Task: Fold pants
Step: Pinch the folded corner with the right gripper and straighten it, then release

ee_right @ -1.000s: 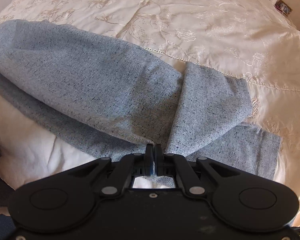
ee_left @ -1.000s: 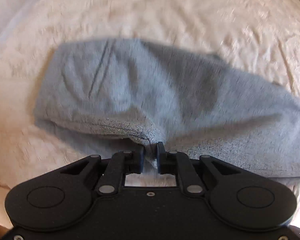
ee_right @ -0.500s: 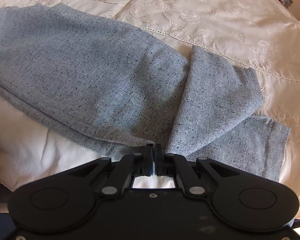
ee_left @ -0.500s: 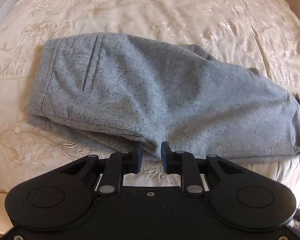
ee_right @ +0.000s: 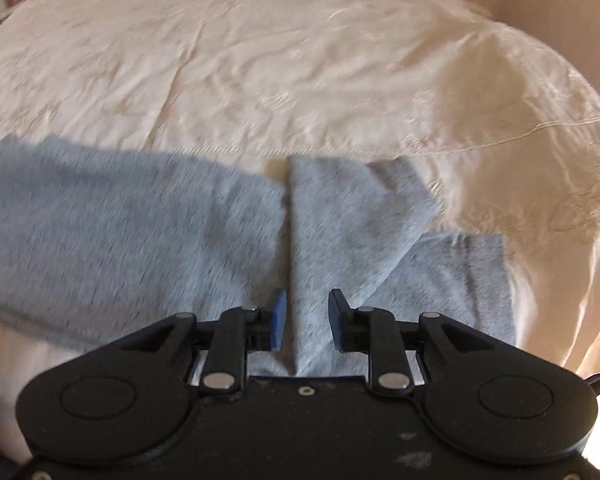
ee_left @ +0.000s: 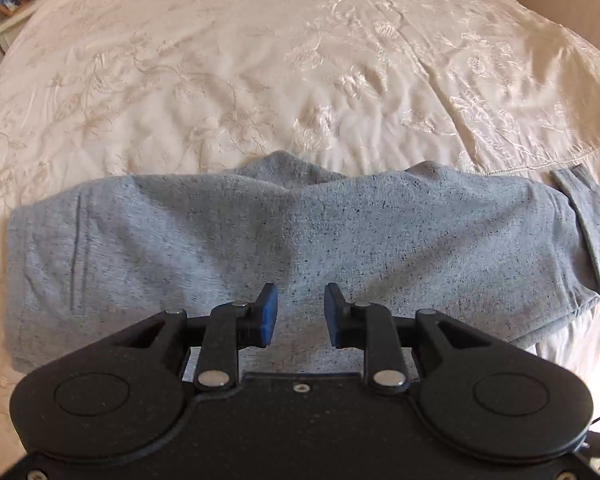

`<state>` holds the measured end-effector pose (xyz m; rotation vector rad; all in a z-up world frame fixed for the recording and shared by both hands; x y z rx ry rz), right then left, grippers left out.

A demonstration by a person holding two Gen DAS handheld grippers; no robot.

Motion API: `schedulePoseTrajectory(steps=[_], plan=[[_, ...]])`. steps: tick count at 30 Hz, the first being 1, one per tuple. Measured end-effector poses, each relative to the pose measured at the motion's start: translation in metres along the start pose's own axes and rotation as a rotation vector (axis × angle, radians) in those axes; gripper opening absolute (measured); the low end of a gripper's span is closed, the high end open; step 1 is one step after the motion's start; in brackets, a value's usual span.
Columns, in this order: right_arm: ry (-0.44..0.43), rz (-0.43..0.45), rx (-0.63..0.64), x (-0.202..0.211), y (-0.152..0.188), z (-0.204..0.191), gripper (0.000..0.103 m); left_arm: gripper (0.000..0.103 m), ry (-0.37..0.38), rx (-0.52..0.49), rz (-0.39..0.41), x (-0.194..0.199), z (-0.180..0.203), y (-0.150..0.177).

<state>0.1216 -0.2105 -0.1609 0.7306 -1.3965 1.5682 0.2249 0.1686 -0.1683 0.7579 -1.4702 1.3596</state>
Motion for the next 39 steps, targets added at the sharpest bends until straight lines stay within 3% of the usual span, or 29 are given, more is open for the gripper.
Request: schedulePoseTrajectory(steps=[2,5,13,15,16,17,23,25,27,34,36,39], plan=[[0.058,0.004,-0.013,-0.014,-0.014,-0.006,0.029,0.034,-0.002,0.009,-0.065,-0.020,0.003,0.009],[0.105,0.000,0.005,-0.043,-0.033,-0.019,0.029,0.037,-0.108,-0.032,-0.215,-0.056,0.006,0.032],[0.251,-0.103,0.095,-0.114,-0.056,-0.036,0.031,0.040,-0.143,0.018,-0.216,-0.057,0.003,0.041],[0.221,-0.096,0.083,-0.118,-0.059,-0.031,0.024,0.040,-0.152,0.022,-0.223,-0.059,0.003,0.039],[0.177,-0.091,0.057,-0.116,-0.063,-0.027,0.008,0.040,-0.158,0.020,-0.227,-0.059,0.004,0.038],[0.140,-0.073,0.020,-0.109,-0.067,-0.021,0.002,0.040,-0.164,0.018,-0.229,-0.059,0.005,0.038],[-0.019,0.249,-0.267,-0.005,-0.093,0.050,0.002,0.040,-0.220,-0.023,-0.235,-0.065,0.023,0.036],[-0.014,0.276,-0.370,0.015,-0.084,0.081,0.002,0.040,-0.240,-0.033,-0.236,-0.066,0.029,0.035],[0.014,0.233,-0.465,0.015,-0.061,0.114,0.002,0.040,-0.260,-0.038,-0.237,-0.068,0.034,0.034],[0.156,-0.077,-0.586,-0.059,0.026,0.165,0.001,0.040,-0.316,-0.080,-0.247,-0.072,0.050,0.034],[0.129,-0.050,-0.654,-0.052,0.033,0.172,0.001,0.040,-0.328,-0.096,-0.247,-0.072,0.055,0.034],[0.105,0.018,-0.630,-0.034,0.025,0.175,0.001,0.039,-0.347,-0.109,-0.252,-0.075,0.062,0.033]])
Point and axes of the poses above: each gripper's, at about its wrist camera, not at the fingertips, and x roughly against the way its jaws point, z to its right, y to its underside, the point moved 3 cm from there along -x, roughly the way its jaws point, and after that the axes turned 2 degrees about -x, right-handed, at the moved point
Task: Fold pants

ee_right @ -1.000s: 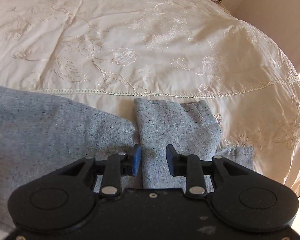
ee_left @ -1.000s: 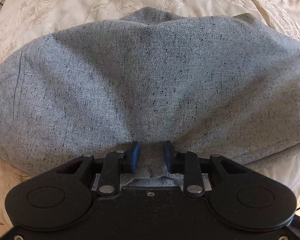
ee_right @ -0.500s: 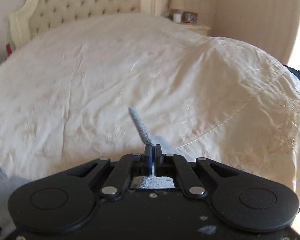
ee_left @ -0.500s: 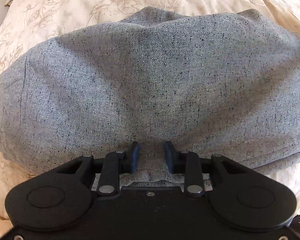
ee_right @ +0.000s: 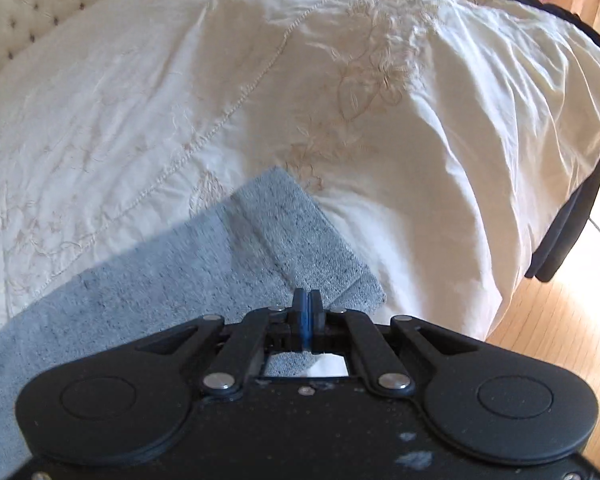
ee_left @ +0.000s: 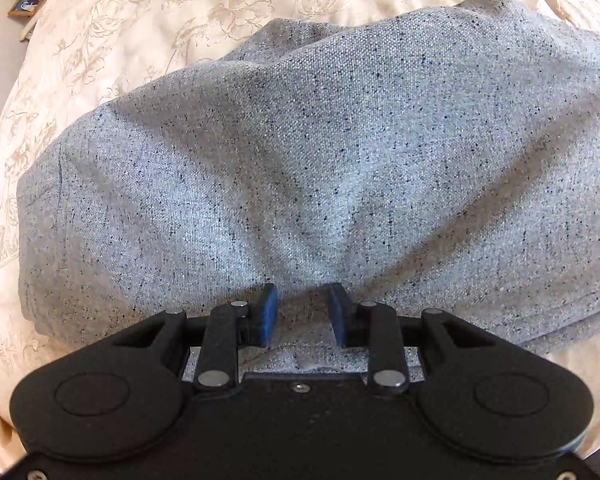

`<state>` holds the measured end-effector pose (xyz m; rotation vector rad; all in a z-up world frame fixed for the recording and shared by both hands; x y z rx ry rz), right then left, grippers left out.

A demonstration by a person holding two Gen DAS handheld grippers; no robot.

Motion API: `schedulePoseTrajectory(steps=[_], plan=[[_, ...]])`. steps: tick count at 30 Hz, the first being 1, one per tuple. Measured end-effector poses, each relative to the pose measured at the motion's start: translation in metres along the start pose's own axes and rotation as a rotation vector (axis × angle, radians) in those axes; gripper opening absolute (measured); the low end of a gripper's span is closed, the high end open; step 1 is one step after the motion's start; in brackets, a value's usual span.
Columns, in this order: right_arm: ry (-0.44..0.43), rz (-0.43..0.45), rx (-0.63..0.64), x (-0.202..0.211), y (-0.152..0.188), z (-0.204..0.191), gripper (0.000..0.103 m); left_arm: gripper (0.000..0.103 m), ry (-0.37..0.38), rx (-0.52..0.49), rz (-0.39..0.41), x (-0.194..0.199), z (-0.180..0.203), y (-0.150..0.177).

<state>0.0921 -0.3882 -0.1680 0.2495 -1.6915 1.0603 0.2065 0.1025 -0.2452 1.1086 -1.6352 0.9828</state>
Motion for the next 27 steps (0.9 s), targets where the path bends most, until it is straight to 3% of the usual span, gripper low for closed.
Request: schedulePoseTrajectory(steps=[3,5,9,11,16,20,27], plan=[[-0.038,0.024,0.051,0.002,-0.010,-0.002,0.009,0.039,-0.022,-0.007,-0.004,0.003,0.002,-0.002],[-0.032,0.054,0.107,-0.002,-0.013,-0.005,0.033,0.038,-0.039,-0.014,-0.004,0.004,0.006,-0.003],[-0.046,0.051,0.206,-0.026,-0.027,-0.005,0.033,0.038,-0.073,-0.039,-0.002,0.006,0.014,-0.004],[-0.053,-0.029,0.223,-0.041,-0.031,-0.001,0.033,0.037,-0.085,-0.038,-0.001,0.009,0.016,-0.005],[-0.129,-0.127,0.008,-0.030,-0.014,0.026,0.033,0.034,-0.096,-0.021,0.003,0.005,0.022,-0.003],[-0.127,-0.157,-0.030,-0.038,0.004,0.035,0.034,0.034,-0.095,-0.011,-0.005,0.007,0.020,-0.004],[-0.160,-0.146,-0.149,-0.049,-0.003,0.029,0.036,0.034,-0.072,-0.027,-0.010,0.007,0.012,-0.007]])
Point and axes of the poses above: each gripper's, at about its wrist camera, not at the fingertips, and x roughly against the way its jaws point, z to its right, y to its underside, the point moved 3 cm from there along -x, roughly the way its jaws point, and after that the axes turned 2 degrees about -x, right-handed, at the moved point
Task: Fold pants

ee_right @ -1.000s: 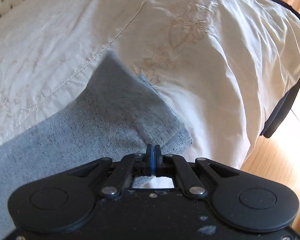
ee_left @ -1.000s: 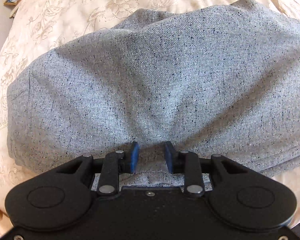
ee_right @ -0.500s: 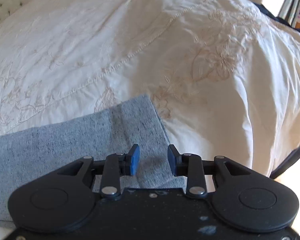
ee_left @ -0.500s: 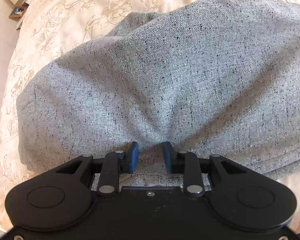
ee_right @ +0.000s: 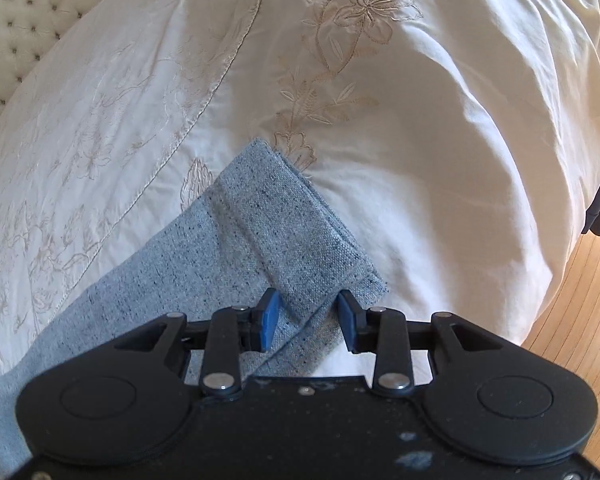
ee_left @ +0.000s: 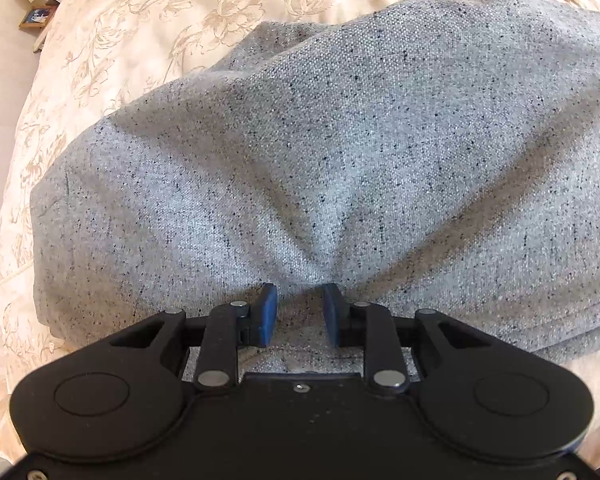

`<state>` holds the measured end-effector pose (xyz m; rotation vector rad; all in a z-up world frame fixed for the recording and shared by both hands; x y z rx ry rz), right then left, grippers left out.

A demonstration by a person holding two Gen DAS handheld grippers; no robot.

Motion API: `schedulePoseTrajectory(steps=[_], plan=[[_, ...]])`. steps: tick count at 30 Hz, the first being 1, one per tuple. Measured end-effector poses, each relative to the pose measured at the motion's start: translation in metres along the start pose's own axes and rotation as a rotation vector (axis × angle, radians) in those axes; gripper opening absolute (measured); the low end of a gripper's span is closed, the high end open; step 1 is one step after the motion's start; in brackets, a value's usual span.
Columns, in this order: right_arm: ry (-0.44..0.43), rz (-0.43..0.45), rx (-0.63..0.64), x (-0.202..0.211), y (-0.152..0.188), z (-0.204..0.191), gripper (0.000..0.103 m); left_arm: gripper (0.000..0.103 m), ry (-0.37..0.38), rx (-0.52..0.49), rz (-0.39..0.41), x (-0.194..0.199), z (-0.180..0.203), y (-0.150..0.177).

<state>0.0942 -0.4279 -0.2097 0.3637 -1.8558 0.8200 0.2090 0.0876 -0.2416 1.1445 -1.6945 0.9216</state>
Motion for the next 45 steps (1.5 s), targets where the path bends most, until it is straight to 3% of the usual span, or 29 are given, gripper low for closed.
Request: schedulePoseTrajectory(steps=[7,10,14,18,22,28,33,35,38,41,45], plan=[[0.144,0.030,0.005,0.005,-0.001,-0.018,0.036,0.034,0.042,0.012,0.010,-0.005,-0.010,0.001],[0.128,0.080,0.022,0.016,0.000,-0.026,0.034,0.034,0.057,0.009,0.015,-0.007,-0.015,0.001],[0.136,0.077,0.022,0.003,-0.005,-0.029,0.033,0.034,0.081,0.015,0.016,-0.009,-0.022,0.002],[0.212,0.075,-0.035,0.004,-0.004,-0.023,0.033,0.034,0.108,0.024,0.023,-0.012,-0.031,0.003],[0.205,0.059,-0.046,0.002,0.003,-0.018,0.034,0.034,0.118,0.019,0.021,-0.014,-0.038,0.005],[0.131,0.133,-0.012,0.001,-0.002,-0.030,0.036,0.034,0.138,0.034,0.016,-0.020,-0.045,0.004],[0.119,0.111,-0.067,-0.011,-0.001,-0.022,0.034,0.033,0.157,0.054,0.021,-0.018,-0.056,0.003],[0.099,0.109,-0.041,-0.012,-0.002,-0.026,0.009,0.032,0.182,0.078,0.068,-0.003,-0.062,0.000],[0.071,0.140,0.022,-0.001,-0.005,-0.043,0.010,0.032,0.256,0.082,0.186,0.034,-0.062,-0.013],[0.063,0.149,0.024,0.010,-0.006,-0.049,0.018,0.032,0.291,0.021,0.280,0.063,-0.042,-0.031],[0.074,0.103,0.008,0.005,0.001,-0.037,0.025,0.033,0.358,-0.073,0.307,0.075,0.003,-0.048]])
Point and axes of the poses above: each gripper's, at about its wrist camera, not at the fingertips, and x roughly against the way its jaws point, z to its right, y to its underside, the point moved 3 cm from there along -x, roughly the way its jaws point, and after that the axes turned 2 degrees about -x, right-handed, at the moved point
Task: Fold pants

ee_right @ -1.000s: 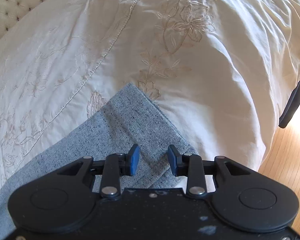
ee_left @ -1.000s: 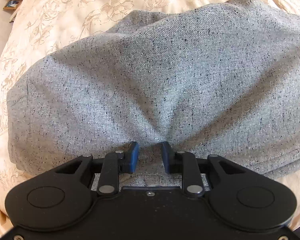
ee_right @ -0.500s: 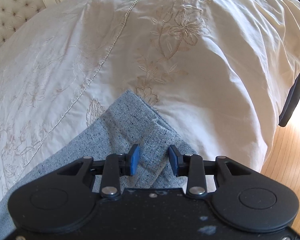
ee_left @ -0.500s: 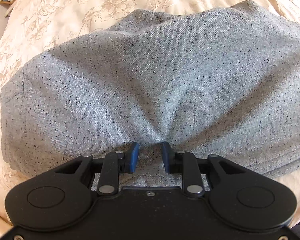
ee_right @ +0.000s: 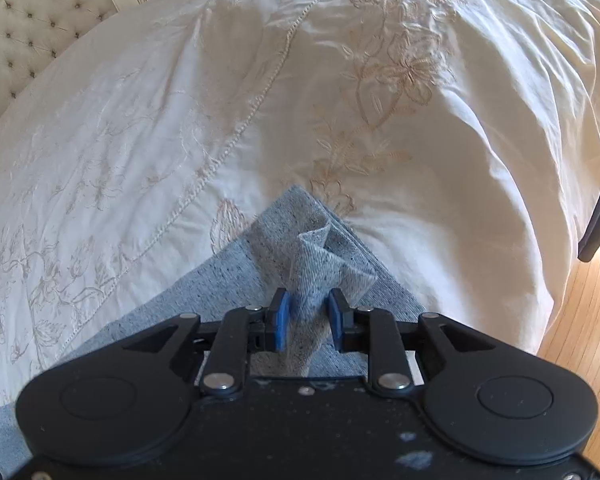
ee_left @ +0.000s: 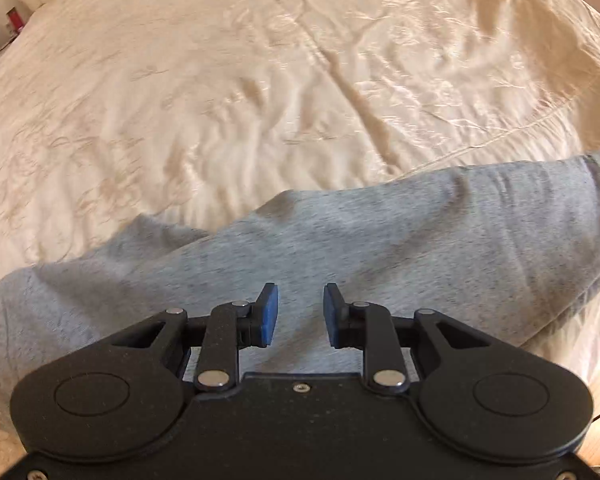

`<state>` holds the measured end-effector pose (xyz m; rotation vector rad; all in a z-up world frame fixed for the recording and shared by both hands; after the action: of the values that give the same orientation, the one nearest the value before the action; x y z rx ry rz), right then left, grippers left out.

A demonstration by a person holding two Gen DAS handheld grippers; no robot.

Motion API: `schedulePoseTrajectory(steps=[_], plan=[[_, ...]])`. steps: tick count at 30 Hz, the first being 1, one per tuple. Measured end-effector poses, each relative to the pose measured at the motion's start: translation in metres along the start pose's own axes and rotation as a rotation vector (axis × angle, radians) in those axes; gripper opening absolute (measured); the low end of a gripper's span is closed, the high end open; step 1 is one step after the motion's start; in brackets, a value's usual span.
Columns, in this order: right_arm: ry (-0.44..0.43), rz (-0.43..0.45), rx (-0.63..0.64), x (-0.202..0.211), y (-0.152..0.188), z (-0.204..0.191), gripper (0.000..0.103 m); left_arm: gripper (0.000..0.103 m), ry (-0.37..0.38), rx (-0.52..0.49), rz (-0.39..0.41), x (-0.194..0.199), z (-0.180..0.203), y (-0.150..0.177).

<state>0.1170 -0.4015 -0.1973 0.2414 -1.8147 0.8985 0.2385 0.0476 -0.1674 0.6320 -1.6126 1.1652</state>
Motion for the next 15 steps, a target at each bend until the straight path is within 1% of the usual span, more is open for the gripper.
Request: schedulePoseTrajectory(steps=[3,6,7,8,9,10,11,13,14,15], plan=[[0.004,-0.024,-0.033,-0.008,0.005,0.013,0.026,0.033,0.030,0.009,-0.030,-0.014,0.025,-0.007],[-0.001,-0.038,-0.063,-0.013,0.006,0.021,0.026,0.033,0.048,0.039,-0.076,-0.024,0.037,-0.003],[-0.009,-0.038,-0.060,-0.014,0.006,0.021,0.022,0.033,0.045,0.046,-0.084,-0.023,0.039,-0.002],[-0.009,-0.030,-0.044,-0.013,0.005,0.019,0.011,0.033,0.045,0.051,-0.086,-0.022,0.040,0.000],[-0.012,-0.021,-0.017,-0.010,0.004,0.015,0.011,0.033,0.041,0.053,-0.087,-0.022,0.041,0.000],[-0.023,-0.009,0.012,-0.005,0.001,0.008,0.010,0.033,0.036,0.053,-0.085,-0.019,0.041,0.000],[-0.052,0.021,0.044,0.007,-0.003,-0.003,0.010,0.033,0.030,0.051,-0.082,-0.016,0.041,0.001],[-0.126,0.089,0.111,0.036,-0.010,-0.025,0.009,0.033,0.020,0.047,-0.072,-0.009,0.039,0.001],[-0.163,0.134,0.146,0.057,-0.015,-0.036,0.009,0.033,0.017,0.047,-0.062,-0.006,0.039,0.001],[-0.185,0.168,0.158,0.073,-0.018,-0.040,0.009,0.033,0.014,0.047,-0.053,-0.003,0.039,0.001]])
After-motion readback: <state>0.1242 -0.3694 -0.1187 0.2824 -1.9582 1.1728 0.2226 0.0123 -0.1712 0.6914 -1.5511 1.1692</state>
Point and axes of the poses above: each gripper's, at about its wrist camera, not at the fingertips, and x roughly against the way its jaws point, z to its right, y to its underside, the point moved 3 cm from there along -x, roughly the way its jaws point, and after that the axes turned 2 degrees about -x, right-handed, at the moved point
